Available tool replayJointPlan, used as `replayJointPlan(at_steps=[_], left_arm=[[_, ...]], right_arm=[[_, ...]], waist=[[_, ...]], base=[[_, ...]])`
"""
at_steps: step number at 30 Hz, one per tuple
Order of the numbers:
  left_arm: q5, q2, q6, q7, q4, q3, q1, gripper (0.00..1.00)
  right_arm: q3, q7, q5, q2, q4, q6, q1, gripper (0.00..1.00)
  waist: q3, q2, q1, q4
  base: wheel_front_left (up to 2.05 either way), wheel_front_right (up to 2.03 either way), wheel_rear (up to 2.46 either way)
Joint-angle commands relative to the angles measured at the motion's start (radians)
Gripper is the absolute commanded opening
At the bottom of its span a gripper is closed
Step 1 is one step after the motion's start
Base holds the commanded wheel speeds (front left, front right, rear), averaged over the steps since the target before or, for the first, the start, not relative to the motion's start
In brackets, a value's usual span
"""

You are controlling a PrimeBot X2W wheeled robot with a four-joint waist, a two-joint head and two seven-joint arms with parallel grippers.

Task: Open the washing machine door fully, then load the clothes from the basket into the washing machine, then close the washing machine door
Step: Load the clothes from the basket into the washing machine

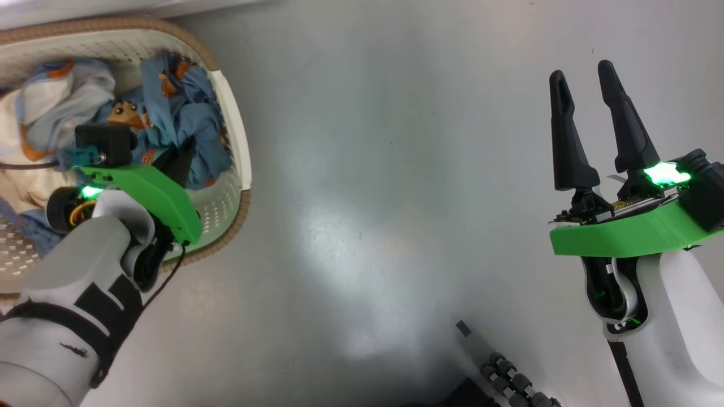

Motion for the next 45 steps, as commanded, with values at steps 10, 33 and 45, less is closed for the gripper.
replayJointPlan(at_steps=[10, 33, 45], left_arm=[[-0.051, 0.02, 0.001, -0.063, -0.017, 0.049, 0.082, 0.0], [0.429, -0.02, 0.001, -0.065, -0.304, 0.646, 0.488, 0.0], [0.653, -0.082, 0.001, -0.065, -0.518, 0.848, 0.691, 0.0]], right_arm=[[0.004, -0.008, 0.0, -0.023, 0.026, 0.006, 0.053, 1.0], [-0.009, -0.008, 0.025, -0.082, 0.127, 0.006, 0.197, 1.0], [-0.019, -0.008, 0.036, -0.111, 0.157, 0.006, 0.283, 1.0]], waist=[[-0.14, 0.0, 0.0, 0.052], [-0.508, 0.0, 0.0, 0.153], [-0.67, 0.0, 0.0, 0.213]], base=[[0.0, 0.0, 0.0], [0.0, 0.0, 0.0], [0.0, 0.0, 0.0]])
